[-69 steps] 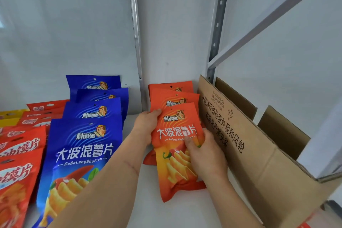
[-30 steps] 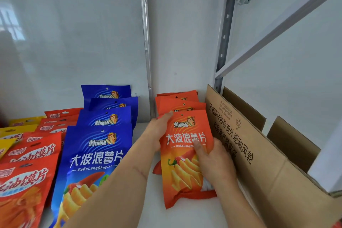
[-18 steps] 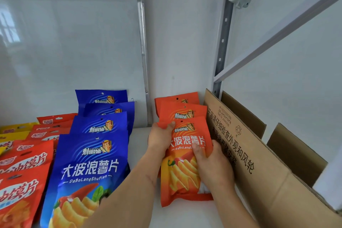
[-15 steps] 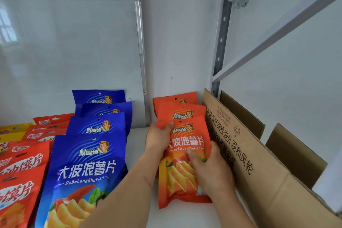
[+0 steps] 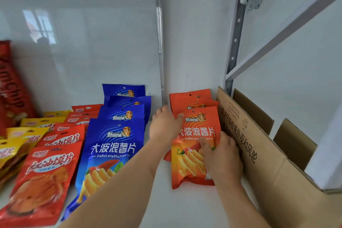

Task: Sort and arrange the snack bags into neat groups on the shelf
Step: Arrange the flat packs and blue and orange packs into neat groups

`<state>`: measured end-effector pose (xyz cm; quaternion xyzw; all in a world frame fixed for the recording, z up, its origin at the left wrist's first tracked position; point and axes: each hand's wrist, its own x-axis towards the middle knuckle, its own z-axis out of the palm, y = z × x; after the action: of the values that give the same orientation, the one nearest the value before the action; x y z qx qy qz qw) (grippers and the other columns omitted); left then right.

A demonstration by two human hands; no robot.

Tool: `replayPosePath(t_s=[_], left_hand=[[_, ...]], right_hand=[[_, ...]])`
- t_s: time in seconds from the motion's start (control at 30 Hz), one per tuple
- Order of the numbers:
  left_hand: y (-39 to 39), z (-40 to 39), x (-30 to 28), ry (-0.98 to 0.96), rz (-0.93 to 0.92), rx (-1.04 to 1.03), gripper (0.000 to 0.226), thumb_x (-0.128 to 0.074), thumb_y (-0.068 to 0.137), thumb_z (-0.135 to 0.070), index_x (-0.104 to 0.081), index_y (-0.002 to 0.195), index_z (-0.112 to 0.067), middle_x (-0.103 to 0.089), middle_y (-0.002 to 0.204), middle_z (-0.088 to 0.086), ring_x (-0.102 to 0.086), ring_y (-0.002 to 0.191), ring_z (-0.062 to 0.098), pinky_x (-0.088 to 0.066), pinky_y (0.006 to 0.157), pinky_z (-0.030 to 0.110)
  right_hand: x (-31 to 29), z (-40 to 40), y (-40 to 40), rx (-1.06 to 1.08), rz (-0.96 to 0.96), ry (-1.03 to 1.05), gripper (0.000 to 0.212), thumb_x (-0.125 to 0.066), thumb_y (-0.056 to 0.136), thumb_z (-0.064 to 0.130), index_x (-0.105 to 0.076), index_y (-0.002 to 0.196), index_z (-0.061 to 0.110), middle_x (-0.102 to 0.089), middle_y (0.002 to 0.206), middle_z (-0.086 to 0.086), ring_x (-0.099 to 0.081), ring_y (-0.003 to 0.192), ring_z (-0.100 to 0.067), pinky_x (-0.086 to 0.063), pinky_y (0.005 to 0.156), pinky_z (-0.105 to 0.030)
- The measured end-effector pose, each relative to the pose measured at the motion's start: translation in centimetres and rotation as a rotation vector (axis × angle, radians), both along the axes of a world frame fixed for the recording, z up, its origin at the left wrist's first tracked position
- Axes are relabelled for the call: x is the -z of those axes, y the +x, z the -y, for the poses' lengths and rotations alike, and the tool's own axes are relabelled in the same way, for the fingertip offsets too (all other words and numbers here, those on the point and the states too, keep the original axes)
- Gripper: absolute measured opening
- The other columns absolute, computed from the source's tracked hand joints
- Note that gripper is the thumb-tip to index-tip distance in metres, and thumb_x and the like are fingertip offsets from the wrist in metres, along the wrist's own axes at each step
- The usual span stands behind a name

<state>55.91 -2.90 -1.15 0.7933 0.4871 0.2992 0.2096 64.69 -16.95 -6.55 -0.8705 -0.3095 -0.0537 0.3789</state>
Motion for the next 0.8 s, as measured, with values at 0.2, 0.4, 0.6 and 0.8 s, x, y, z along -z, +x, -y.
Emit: replayPosePath(t_s=[0.2, 0.4, 0.6, 0.8], left_hand=[[-6.6, 1.0, -0.8, 0.38, -0.21, -0.058, 0.055, -0.045, 0.102, -0.048, -0.045, 0.145, -0.013, -0.038, 0.156, 0.006, -0.026, 0.148, 0.028, -0.026, 0.118, 0.042], [-14.5, -1.1, -0.4, 0.234, -0.101, -0.228, 0.07, -0.048, 0.099, -0.053, -0.028, 0.155, -0.016, -0.018, 0.166, 0.007, -0.007, 0.154, 0.029, -0.013, 0.123, 0.045], [-19.5, -4.4, 1.8, -0.072, 0.093, -0.188, 0.091, -0.064, 0.091, -0.052, -0.018, 0.157, -0.009, -0.023, 0.163, 0.014, -0.023, 0.15, 0.034, -0.025, 0.122, 0.049], [-20.0, -8.2, 2.0, -0.417, 0.404, -0.027, 0.098, -0.082, 0.071, -0.05, -0.026, 0.148, -0.029, -0.049, 0.144, 0.011, -0.067, 0.11, 0.029, -0.063, 0.08, 0.047]], right_hand=[[-1.6, 0.5, -2.4, 0.01, 0.202, 0.058, 0.062, -0.056, 0.09, 0.053, -0.048, 0.138, 0.015, -0.038, 0.149, -0.012, -0.033, 0.135, -0.033, -0.032, 0.107, -0.05], [-3.4, 0.4, -11.6, -0.379, 0.139, 0.242, 0.051, -0.051, 0.096, 0.047, -0.045, 0.139, 0.022, -0.042, 0.144, 0.002, -0.038, 0.133, -0.016, -0.038, 0.106, -0.03], [-0.5, -2.1, -19.1, -0.474, -0.166, -0.01, 0.078, -0.044, 0.09, 0.067, -0.021, 0.151, 0.024, -0.034, 0.148, 0.007, -0.036, 0.133, -0.009, -0.038, 0.099, -0.021], [0.1, -4.2, -20.8, -0.321, -0.066, -0.194, 0.083, -0.036, 0.088, 0.075, -0.017, 0.151, 0.024, -0.04, 0.147, 0.006, -0.039, 0.132, -0.014, -0.039, 0.105, -0.032]])
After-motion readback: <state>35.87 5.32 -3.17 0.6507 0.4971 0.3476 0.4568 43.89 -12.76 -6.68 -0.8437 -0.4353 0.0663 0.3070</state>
